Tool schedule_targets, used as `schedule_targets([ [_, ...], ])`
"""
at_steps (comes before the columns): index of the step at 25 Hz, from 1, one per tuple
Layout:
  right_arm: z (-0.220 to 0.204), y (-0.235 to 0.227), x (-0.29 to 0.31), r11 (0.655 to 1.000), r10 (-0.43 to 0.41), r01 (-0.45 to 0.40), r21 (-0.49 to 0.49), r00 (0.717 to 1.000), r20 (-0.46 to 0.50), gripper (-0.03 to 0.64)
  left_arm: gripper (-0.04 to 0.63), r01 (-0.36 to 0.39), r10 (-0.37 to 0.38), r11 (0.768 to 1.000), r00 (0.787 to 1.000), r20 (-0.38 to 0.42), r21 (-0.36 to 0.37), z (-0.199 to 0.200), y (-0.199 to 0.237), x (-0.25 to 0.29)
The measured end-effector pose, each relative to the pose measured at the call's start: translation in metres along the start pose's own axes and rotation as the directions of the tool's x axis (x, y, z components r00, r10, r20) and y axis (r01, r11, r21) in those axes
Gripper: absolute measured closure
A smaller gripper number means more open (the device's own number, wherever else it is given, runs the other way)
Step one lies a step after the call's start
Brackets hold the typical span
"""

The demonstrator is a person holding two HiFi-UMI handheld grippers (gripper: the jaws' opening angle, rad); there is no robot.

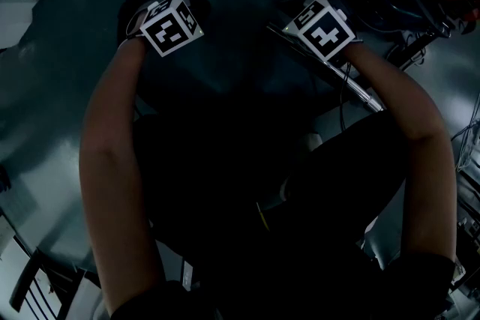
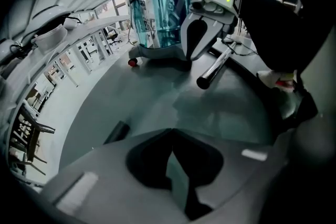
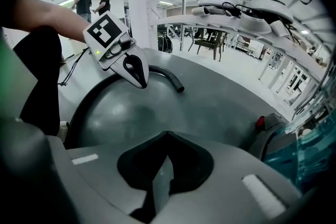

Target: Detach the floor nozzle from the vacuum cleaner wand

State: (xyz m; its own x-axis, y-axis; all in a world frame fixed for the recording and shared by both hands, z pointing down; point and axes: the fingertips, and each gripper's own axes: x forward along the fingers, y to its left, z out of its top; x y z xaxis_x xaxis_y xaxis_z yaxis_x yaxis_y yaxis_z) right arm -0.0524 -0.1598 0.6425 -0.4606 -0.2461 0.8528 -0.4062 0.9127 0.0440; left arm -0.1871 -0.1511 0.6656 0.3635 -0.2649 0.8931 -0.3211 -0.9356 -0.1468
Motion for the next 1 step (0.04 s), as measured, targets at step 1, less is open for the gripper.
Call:
schedule_targets([
  [1, 0.0013, -0.0003, 0.0002, 1.000, 0.001, -0.001, 0.000, 1.000, 0.003, 0.621, 0.584, 0.003, -0.003, 1.000, 1.000, -0.002, -0.002, -0.0008, -0.0001, 0.0004],
])
